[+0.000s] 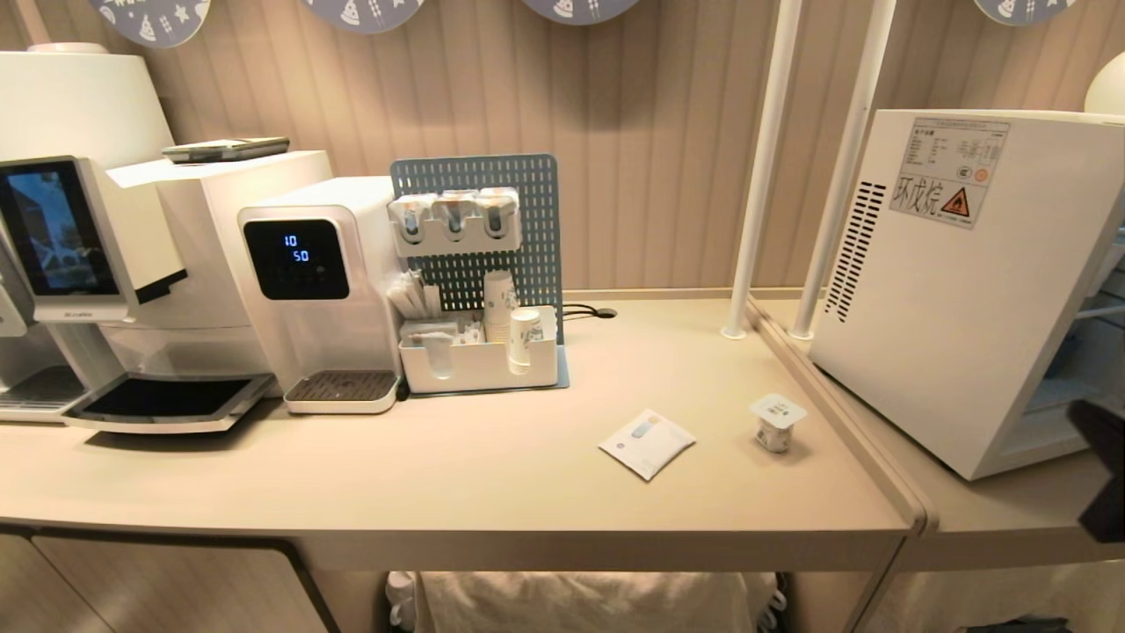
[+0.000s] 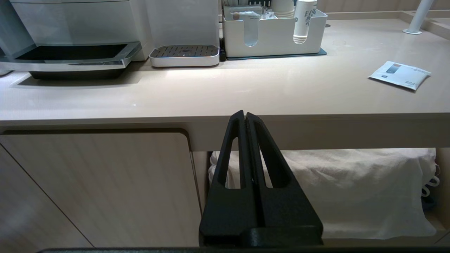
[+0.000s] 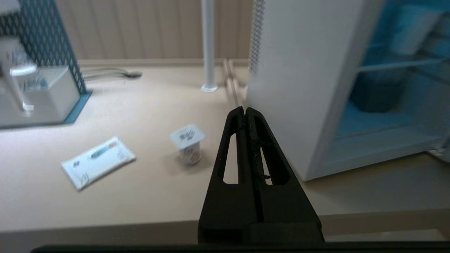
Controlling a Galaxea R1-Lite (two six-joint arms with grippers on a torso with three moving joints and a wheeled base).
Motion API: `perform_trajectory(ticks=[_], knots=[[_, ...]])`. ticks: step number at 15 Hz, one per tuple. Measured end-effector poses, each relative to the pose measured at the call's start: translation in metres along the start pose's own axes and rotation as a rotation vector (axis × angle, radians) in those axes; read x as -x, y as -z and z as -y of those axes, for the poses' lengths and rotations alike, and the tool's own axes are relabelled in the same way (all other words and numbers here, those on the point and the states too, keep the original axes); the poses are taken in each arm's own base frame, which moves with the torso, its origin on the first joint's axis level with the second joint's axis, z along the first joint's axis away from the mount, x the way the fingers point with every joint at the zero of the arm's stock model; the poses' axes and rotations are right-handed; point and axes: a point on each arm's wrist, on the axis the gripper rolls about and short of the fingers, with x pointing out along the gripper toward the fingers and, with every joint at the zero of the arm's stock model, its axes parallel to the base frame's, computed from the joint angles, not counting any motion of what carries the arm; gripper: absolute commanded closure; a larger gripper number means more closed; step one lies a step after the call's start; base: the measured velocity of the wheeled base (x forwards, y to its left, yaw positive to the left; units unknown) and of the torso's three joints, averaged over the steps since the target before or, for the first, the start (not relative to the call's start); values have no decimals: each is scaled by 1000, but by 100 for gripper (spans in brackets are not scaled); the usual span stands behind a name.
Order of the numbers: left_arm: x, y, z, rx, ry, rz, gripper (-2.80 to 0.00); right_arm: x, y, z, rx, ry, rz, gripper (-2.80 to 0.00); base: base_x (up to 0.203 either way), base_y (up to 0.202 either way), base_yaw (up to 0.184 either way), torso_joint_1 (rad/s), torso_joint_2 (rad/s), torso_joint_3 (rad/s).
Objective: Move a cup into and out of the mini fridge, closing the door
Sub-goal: Close the freezer door
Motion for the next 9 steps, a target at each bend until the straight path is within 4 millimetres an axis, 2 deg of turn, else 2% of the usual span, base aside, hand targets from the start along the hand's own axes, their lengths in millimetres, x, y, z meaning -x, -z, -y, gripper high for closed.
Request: perform_trajectory(ticks=[2,4,5,7,9], knots=[[0,0,0,-1,0,0,0,37,-27,14,-17,78,74,0,0,0,0,0,0,0],[0,0,0,-1,0,0,0,84,-37,30,-20,189,91,0,0,0,0,0,0,0],[0,0,0,-1,0,0,0,102,-33,34,-14,212,85,0,0,0,0,0,0,0],[0,0,0,0,0,0,0,139,-13,36,-8,188,85,0,0,0,0,0,0,0],[0,0,0,0,0,0,0,155,12,33,-51,106,78,0,0,0,0,0,0,0]])
